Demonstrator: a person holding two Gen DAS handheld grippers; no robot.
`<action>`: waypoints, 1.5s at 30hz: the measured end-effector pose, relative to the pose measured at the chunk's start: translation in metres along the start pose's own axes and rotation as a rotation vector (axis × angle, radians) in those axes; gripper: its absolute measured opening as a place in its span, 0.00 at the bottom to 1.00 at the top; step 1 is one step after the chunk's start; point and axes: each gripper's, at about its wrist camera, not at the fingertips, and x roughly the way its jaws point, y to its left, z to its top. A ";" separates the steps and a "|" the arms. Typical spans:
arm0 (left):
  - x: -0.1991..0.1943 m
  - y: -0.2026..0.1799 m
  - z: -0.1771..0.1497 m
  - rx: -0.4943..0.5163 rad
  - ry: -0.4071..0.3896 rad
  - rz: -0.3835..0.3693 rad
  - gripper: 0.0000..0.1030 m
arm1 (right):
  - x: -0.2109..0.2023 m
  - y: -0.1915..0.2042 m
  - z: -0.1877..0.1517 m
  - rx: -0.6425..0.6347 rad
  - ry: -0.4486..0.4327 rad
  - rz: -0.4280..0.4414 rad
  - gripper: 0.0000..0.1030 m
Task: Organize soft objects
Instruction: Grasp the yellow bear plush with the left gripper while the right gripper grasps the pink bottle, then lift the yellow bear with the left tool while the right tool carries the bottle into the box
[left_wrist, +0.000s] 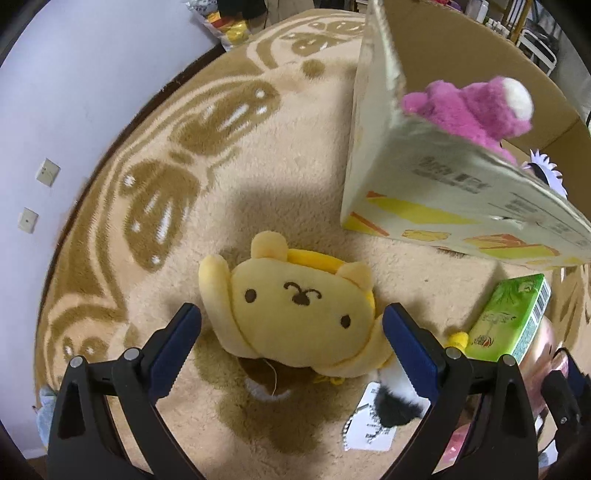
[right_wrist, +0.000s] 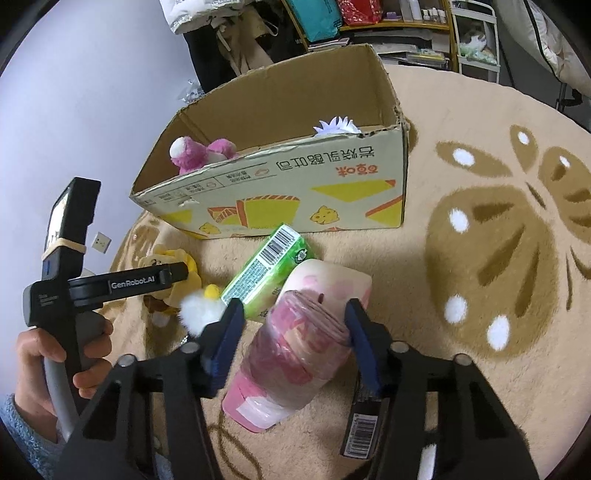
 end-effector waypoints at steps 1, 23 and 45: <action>0.003 0.000 0.001 -0.006 0.006 -0.009 0.95 | 0.000 0.000 0.000 0.002 0.000 -0.005 0.47; 0.039 -0.007 0.012 -0.016 0.030 -0.077 0.75 | 0.003 -0.007 0.004 0.026 0.005 0.032 0.36; -0.029 -0.003 -0.023 -0.005 -0.110 -0.016 0.48 | -0.064 0.013 0.021 -0.045 -0.300 0.000 0.15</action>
